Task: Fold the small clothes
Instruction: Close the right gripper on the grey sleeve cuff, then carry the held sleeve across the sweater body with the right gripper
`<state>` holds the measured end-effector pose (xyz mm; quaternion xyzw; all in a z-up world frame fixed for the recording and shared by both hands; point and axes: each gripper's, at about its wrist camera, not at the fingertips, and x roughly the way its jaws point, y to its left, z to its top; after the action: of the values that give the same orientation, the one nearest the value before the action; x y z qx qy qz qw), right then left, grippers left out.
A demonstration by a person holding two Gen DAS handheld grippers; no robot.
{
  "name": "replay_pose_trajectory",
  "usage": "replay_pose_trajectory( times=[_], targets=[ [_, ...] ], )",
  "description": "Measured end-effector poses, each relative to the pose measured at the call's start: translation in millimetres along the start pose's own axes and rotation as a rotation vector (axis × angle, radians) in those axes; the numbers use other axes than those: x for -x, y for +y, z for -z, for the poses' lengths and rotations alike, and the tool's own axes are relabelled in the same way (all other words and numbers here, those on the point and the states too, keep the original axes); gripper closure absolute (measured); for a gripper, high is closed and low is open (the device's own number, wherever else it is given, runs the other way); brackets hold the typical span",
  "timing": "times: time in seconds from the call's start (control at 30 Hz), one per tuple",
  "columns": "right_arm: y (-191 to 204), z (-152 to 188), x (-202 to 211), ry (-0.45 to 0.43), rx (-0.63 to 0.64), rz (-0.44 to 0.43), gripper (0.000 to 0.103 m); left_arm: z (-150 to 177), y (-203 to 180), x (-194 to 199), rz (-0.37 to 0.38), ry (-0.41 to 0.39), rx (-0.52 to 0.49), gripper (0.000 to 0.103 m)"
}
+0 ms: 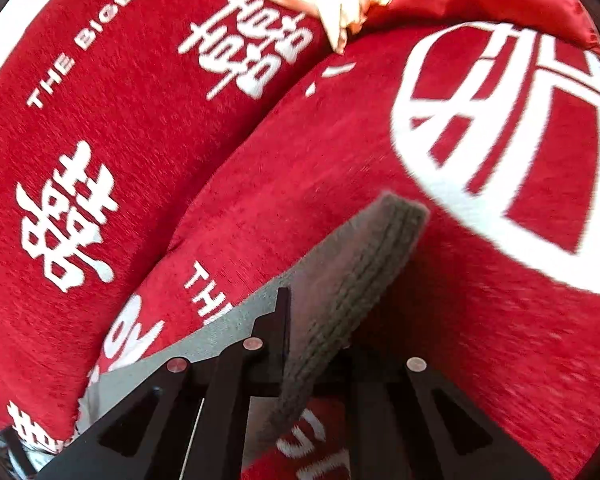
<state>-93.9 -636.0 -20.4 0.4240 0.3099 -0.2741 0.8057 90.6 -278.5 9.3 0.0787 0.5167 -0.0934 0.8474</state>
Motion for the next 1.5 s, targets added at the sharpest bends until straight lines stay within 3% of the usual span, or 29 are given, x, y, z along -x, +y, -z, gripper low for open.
replay_pose_trajectory(
  times=[0.2, 0.4, 0.6, 0.73, 0.9, 1.07, 1.37, 1.5],
  targets=[
    [-1.4, 7.6, -4.1, 0.025, 0.038, 0.087, 0.098, 5.0, -3.8, -1.9, 0.028, 0.004, -0.028, 0.000],
    [6.0, 2.6, 12.8, -0.018, 0.030, 0.028, 0.098, 18.4, 27.0, 24.0, 0.060, -0.017, -0.026, 0.000],
    [28.4, 4.2, 22.3, -0.021, 0.041, -0.040, 0.098, 41.9, 93.0, 55.1, 0.038, -0.070, -0.028, 0.000],
    [53.9, 15.9, 33.9, -0.027, 0.069, -0.087, 0.098, 53.9, 152.1, 71.4, 0.014, -0.079, 0.000, 0.000],
    [94.3, 41.9, 47.8, -0.019, 0.159, -0.059, 0.098, 66.8, 224.3, 75.8, -0.017, -0.080, 0.024, 0.000],
    [139.8, 57.3, 61.8, 0.003, 0.203, -0.049, 0.098, 78.2, 275.9, 63.8, 0.025, -0.055, 0.083, 0.000],
    [235.1, 94.0, 92.7, -0.018, 0.348, -0.023, 0.098, 100.1, 322.2, 52.3, 0.041, -0.048, 0.130, 0.000],
    [272.6, 117.7, 97.9, -0.025, 0.407, -0.009, 0.098, 104.5, 331.7, 60.4, 0.093, -0.056, 0.148, 0.000]
  ],
)
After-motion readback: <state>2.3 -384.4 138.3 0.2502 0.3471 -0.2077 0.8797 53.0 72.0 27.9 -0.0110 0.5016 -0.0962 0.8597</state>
